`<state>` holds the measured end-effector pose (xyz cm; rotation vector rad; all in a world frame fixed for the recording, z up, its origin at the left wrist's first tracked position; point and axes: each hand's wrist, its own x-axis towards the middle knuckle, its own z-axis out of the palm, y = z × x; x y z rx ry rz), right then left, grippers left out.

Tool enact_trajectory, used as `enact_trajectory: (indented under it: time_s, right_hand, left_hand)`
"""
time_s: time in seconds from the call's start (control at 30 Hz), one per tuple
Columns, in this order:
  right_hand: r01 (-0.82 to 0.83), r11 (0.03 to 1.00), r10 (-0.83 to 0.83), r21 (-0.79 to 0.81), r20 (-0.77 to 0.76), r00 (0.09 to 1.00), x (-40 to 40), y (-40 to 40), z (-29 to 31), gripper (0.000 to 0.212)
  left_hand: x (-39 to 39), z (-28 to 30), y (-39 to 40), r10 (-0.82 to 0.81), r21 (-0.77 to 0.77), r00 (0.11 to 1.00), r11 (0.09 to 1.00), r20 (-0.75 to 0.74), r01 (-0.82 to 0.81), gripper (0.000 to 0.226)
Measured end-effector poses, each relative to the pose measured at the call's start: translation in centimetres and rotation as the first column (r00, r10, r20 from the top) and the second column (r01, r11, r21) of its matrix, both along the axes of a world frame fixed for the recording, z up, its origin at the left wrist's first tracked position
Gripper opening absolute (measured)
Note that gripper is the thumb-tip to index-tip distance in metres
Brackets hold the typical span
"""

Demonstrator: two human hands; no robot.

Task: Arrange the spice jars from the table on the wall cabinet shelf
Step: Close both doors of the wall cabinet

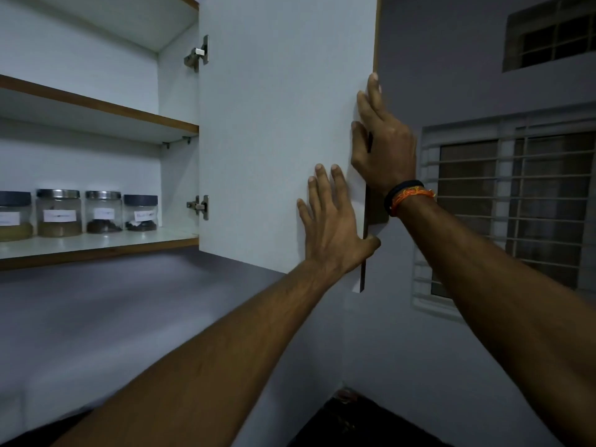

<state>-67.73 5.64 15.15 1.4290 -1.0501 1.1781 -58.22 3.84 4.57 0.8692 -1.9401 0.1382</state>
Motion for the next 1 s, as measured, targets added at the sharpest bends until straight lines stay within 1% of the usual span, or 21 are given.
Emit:
enact_trajectory:
  time_s: [0.13, 0.23, 0.3, 0.33, 0.43, 0.53, 0.63, 0.73, 0.8, 0.87, 1.0]
  right_hand:
    - [-0.150, 0.979, 0.148, -0.136, -0.029, 0.989, 1.4, 1.5, 0.4, 0.048]
    - [-0.297, 0.923, 0.300, -0.246, -0.025, 0.954, 3.7, 1.9, 0.3, 0.048]
    - [-0.394, 0.875, 0.414, -0.283, 0.013, 0.910, 5.8, 1.8, 0.2, 0.049]
    - [-0.444, 0.845, 0.478, -0.297, 0.046, 0.877, 6.7, 1.9, 0.1, 0.048]
    - [-0.590, 0.734, 0.661, -0.337, 0.155, 0.734, 9.3, 2.0, -0.2, 0.046]
    - [-0.703, 0.616, 0.786, -0.355, 0.216, 0.579, 11.6, 2.0, -0.3, 0.045]
    - [-0.799, 0.502, 0.862, -0.330, 0.266, 0.432, 14.3, 1.8, -0.2, 0.043]
    - [-0.885, 0.400, 0.894, -0.238, 0.312, 0.320, 17.2, 1.0, -0.4, 0.041]
    - [-0.913, 0.370, 0.895, -0.170, 0.330, 0.301, 19.2, 0.5, -0.6, 0.043]
    - [-0.928, 0.358, 0.891, -0.106, 0.337, 0.305, 21.4, 0.3, -0.6, 0.047]
    - [-0.915, 0.402, 0.861, 0.042, 0.324, 0.393, 25.7, 0.0, -0.5, 0.062]
  left_hand:
    - [3.3, -0.2, 0.6, -0.033, -0.059, 0.999, 0.998, 0.019, 0.034, 0.131]
    - [6.3, -0.2, 1.2, -0.016, -0.095, 0.998, 0.995, 0.056, 0.021, 0.129]
    - [8.3, 0.0, 1.7, -0.009, -0.108, 0.997, 0.994, 0.072, 0.017, 0.128]
    - [9.0, 0.0, 2.0, -0.017, -0.111, 0.997, 0.994, 0.074, 0.025, 0.128]
    - [11.3, 0.0, 3.2, -0.033, -0.122, 0.998, 0.992, 0.045, 0.038, 0.124]
    - [12.9, -0.2, 4.3, -0.047, -0.152, 0.999, 0.987, -0.016, 0.044, 0.119]
    - [15.3, -0.4, 5.1, -0.076, -0.139, 0.994, 0.988, -0.077, 0.064, 0.113]
    - [18.6, -0.7, 5.8, -0.076, -0.150, 0.989, 0.987, -0.123, 0.057, 0.106]
    - [20.7, -1.0, 6.1, -0.090, -0.179, 0.986, 0.982, -0.137, 0.065, 0.100]
    - [23.2, -1.4, 6.3, -0.072, -0.186, 0.985, 0.982, -0.155, 0.043, 0.094]
    - [27.7, -2.0, 6.3, -0.003, -0.170, 0.972, 0.985, -0.235, -0.038, 0.075]
